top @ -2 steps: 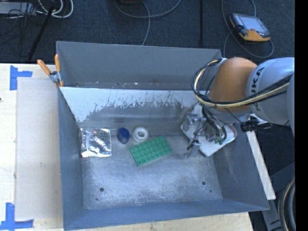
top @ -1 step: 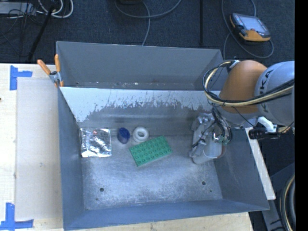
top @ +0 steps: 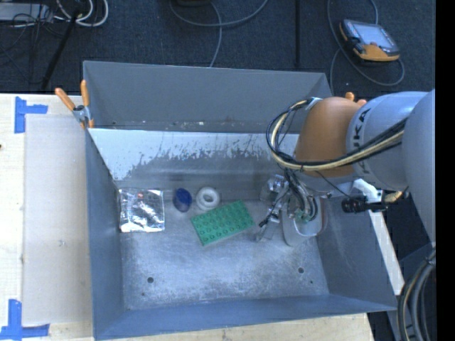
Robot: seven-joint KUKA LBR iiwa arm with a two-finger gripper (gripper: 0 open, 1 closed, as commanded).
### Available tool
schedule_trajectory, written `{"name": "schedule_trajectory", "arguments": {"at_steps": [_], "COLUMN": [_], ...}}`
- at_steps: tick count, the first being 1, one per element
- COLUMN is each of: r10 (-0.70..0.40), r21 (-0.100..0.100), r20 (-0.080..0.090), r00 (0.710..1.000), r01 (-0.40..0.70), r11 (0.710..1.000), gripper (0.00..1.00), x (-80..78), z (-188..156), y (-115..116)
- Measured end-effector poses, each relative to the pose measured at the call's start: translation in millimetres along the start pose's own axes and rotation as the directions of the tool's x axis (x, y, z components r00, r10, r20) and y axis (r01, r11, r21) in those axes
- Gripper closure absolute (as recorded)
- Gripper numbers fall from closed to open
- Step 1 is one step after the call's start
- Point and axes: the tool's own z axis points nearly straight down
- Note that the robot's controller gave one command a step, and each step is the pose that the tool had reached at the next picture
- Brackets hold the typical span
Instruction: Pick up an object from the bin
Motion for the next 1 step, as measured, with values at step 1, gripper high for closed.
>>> {"name": "schedule_trajectory", "arguments": {"at_steps": [1], "r10": [-0.203], "r21": [0.002], "r20": [0.003], "r00": [0.979], "r01": [0.203], "r11": [0.979], "gripper": [0.00], "x": [51.5], "z": [7.7], "y": [66.4]}}
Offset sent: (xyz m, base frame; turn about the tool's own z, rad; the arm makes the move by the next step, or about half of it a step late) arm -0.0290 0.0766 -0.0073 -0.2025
